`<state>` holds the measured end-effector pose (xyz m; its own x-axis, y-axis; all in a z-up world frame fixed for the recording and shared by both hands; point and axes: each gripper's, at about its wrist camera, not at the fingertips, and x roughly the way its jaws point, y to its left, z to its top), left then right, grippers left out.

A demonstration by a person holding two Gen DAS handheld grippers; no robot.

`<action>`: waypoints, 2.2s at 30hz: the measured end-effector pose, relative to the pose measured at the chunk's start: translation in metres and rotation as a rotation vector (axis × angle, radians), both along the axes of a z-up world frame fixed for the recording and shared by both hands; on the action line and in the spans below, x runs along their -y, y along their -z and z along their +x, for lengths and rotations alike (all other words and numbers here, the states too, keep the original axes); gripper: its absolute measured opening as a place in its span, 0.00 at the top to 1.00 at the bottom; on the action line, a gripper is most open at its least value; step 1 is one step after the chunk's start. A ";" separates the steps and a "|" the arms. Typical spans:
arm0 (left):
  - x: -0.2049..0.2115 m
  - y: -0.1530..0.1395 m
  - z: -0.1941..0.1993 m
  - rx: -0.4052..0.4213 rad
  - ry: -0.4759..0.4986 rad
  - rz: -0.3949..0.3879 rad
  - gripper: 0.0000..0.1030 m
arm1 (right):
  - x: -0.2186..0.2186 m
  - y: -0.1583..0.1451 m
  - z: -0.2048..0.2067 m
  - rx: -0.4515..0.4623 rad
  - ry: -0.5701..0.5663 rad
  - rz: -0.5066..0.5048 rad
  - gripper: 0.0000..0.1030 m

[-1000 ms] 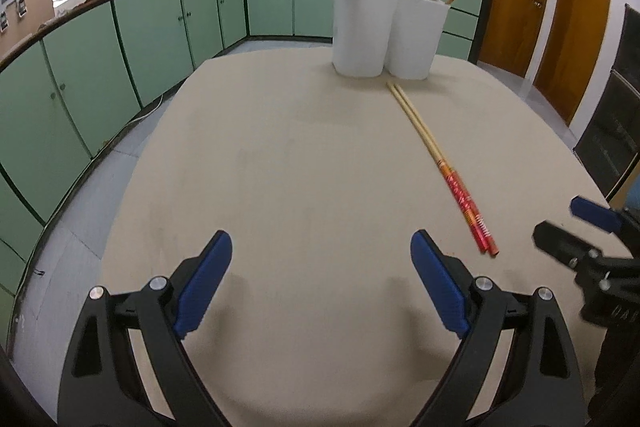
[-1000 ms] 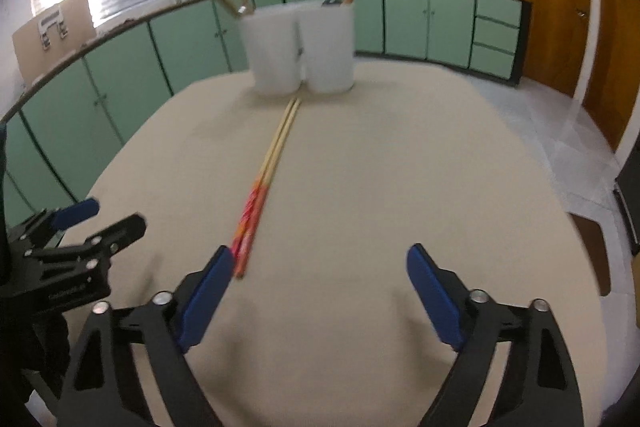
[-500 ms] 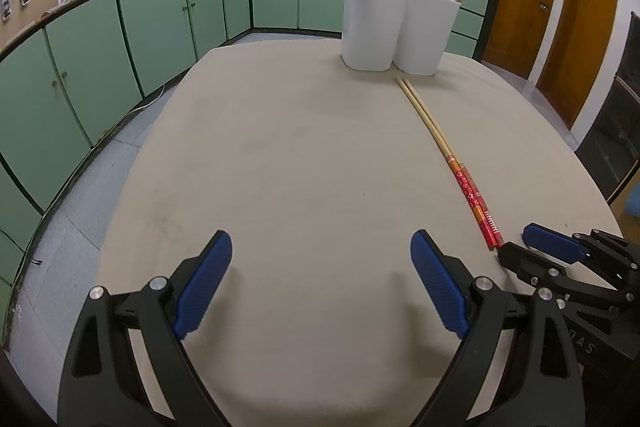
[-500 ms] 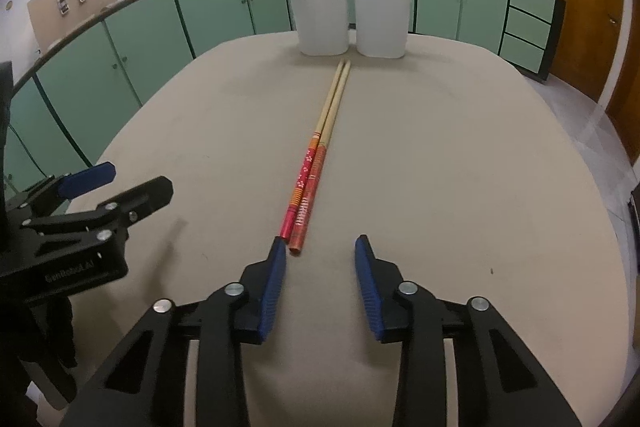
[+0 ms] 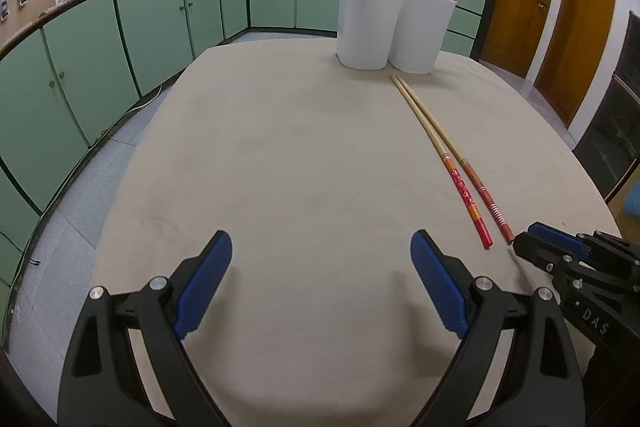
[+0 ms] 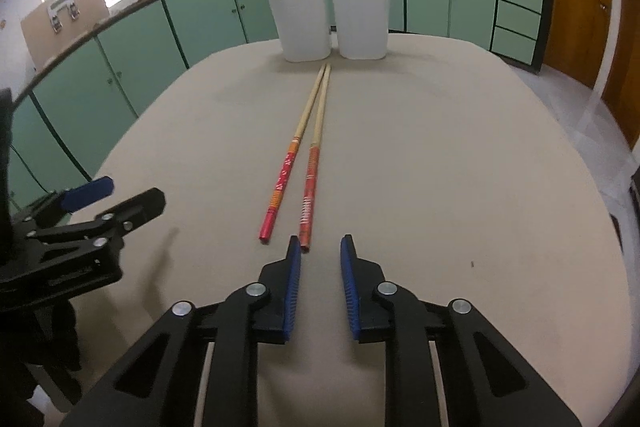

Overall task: Organize utensils
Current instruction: 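Move both open grippers back to the last two red-patterned chopsticks, then grasp a red-patterned chopstick with the right gripper while the left gripper grasps the other, then lift both red-patterned chopsticks and lower them into the white holder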

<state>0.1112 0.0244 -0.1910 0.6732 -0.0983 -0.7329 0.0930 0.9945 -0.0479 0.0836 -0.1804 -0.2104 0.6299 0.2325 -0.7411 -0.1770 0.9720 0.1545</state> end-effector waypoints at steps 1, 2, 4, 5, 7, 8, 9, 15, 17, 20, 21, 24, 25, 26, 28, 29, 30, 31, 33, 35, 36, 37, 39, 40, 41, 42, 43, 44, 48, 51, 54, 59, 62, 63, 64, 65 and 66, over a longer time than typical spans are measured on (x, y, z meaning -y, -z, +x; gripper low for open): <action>0.000 0.000 0.000 0.000 0.001 0.000 0.14 | -0.001 0.000 0.001 0.000 -0.003 -0.004 0.78; 0.001 0.000 -0.001 0.001 0.002 0.001 0.14 | -0.003 0.001 0.001 -0.003 -0.007 -0.007 0.78; 0.001 0.000 -0.002 0.002 0.004 0.002 0.14 | -0.005 0.002 0.003 -0.004 -0.008 -0.010 0.78; 0.001 0.000 -0.002 0.001 0.004 0.002 0.14 | -0.006 0.002 0.004 -0.005 -0.008 -0.010 0.78; 0.001 0.000 -0.002 -0.001 0.003 0.002 0.14 | -0.009 0.002 0.007 -0.009 -0.011 -0.022 0.78; 0.001 0.000 -0.002 -0.002 0.002 0.002 0.14 | -0.011 0.003 0.008 -0.010 -0.013 -0.031 0.78; 0.001 0.000 -0.002 -0.003 0.002 0.001 0.14 | -0.013 0.003 0.009 -0.010 -0.014 -0.038 0.78; 0.007 0.001 0.000 -0.007 0.013 0.002 0.14 | -0.017 0.003 0.009 -0.010 -0.020 -0.064 0.94; 0.011 0.001 -0.001 -0.009 0.020 0.002 0.14 | -0.014 0.002 0.008 -0.008 -0.015 -0.060 0.94; 0.017 0.001 -0.001 -0.009 0.031 -0.001 0.14 | -0.003 0.002 0.005 -0.005 0.013 -0.048 0.94; 0.020 0.001 -0.001 -0.010 0.037 -0.004 0.14 | 0.003 0.002 0.003 -0.004 0.027 -0.045 0.94; 0.030 0.001 0.000 -0.014 0.056 -0.013 0.14 | 0.021 0.001 0.000 -0.004 0.071 -0.038 0.94; 0.034 0.002 0.000 -0.017 0.063 -0.016 0.14 | 0.026 0.001 0.000 -0.004 0.085 -0.034 0.94; 0.039 0.002 0.000 -0.021 0.074 -0.021 0.14 | 0.032 0.001 0.000 -0.005 0.098 -0.029 0.94; 0.047 0.004 0.000 -0.023 0.085 -0.023 0.14 | 0.043 0.001 0.001 -0.003 0.121 -0.019 0.94; 0.051 0.004 0.000 -0.026 0.090 -0.025 0.14 | 0.047 0.000 0.001 0.001 0.129 -0.017 0.94; 0.054 0.005 0.000 -0.029 0.094 -0.029 0.14 | 0.050 -0.001 0.001 0.006 0.134 -0.017 0.94; 0.057 0.006 0.001 -0.032 0.097 -0.032 0.15 | 0.053 -0.002 0.001 0.009 0.136 -0.016 0.94; 0.065 0.007 0.003 -0.038 0.102 -0.031 0.16 | 0.056 -0.004 0.000 0.016 0.139 -0.013 0.94; 0.072 0.009 0.005 -0.049 0.113 -0.025 0.21 | 0.058 -0.004 0.000 0.022 0.142 -0.007 0.94; 0.075 0.010 0.007 -0.054 0.117 -0.024 0.22 | 0.060 -0.004 0.000 0.022 0.143 -0.004 0.94; 0.077 0.011 0.008 -0.060 0.120 -0.024 0.22 | 0.062 -0.005 0.000 0.022 0.146 -0.001 0.95; 0.083 0.013 0.011 -0.073 0.121 -0.027 0.23 | 0.065 -0.005 0.001 0.023 0.148 0.006 0.95; 0.084 0.015 0.013 -0.079 0.121 -0.028 0.24 | 0.066 -0.005 0.001 0.024 0.147 0.008 0.94; 0.087 0.015 0.015 -0.082 0.117 -0.019 0.25 | 0.067 -0.005 0.000 0.025 0.147 0.009 0.94; 0.088 0.015 0.015 -0.080 0.115 -0.013 0.27 | 0.069 -0.005 0.001 0.025 0.146 0.012 0.95; 0.090 0.015 0.016 -0.080 0.117 -0.010 0.31 | 0.069 -0.004 0.001 0.025 0.147 0.015 0.94; 0.091 0.015 0.016 -0.080 0.116 -0.005 0.34 | 0.070 -0.004 0.001 0.024 0.147 0.017 0.94; 0.096 0.014 0.016 -0.078 0.113 0.017 0.48 | 0.072 -0.002 0.002 0.020 0.146 0.025 0.95; 0.099 0.013 0.013 -0.071 0.115 0.019 0.58 | 0.073 0.000 0.003 0.015 0.146 0.029 0.94; 0.103 0.013 0.010 -0.064 0.122 0.030 0.73 | 0.074 0.001 0.004 0.009 0.151 0.033 0.94; 0.107 0.012 0.009 -0.056 0.135 0.039 0.93 | 0.074 0.001 0.004 0.008 0.155 0.033 0.94; 0.104 0.012 0.009 -0.056 0.132 0.032 0.94 | 0.073 0.000 0.004 0.011 0.154 0.029 0.94; 0.104 0.012 0.009 -0.055 0.130 0.031 0.95 | 0.073 0.000 0.004 0.013 0.153 0.027 0.94; 0.104 0.011 0.009 -0.054 0.127 0.030 0.95 | 0.073 0.000 0.004 0.015 0.152 0.024 0.94; 0.103 0.011 0.009 -0.055 0.123 0.025 0.95 | 0.072 -0.001 0.003 0.017 0.151 0.022 0.94; 0.102 0.011 0.008 -0.055 0.121 0.021 0.95 | 0.072 -0.002 0.003 0.020 0.151 0.019 0.94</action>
<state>0.1197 -0.0779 -0.2016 0.6162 -0.1603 -0.7711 0.2103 0.9770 -0.0351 0.0863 -0.2522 -0.2085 0.6736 0.1478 -0.7241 -0.0326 0.9848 0.1707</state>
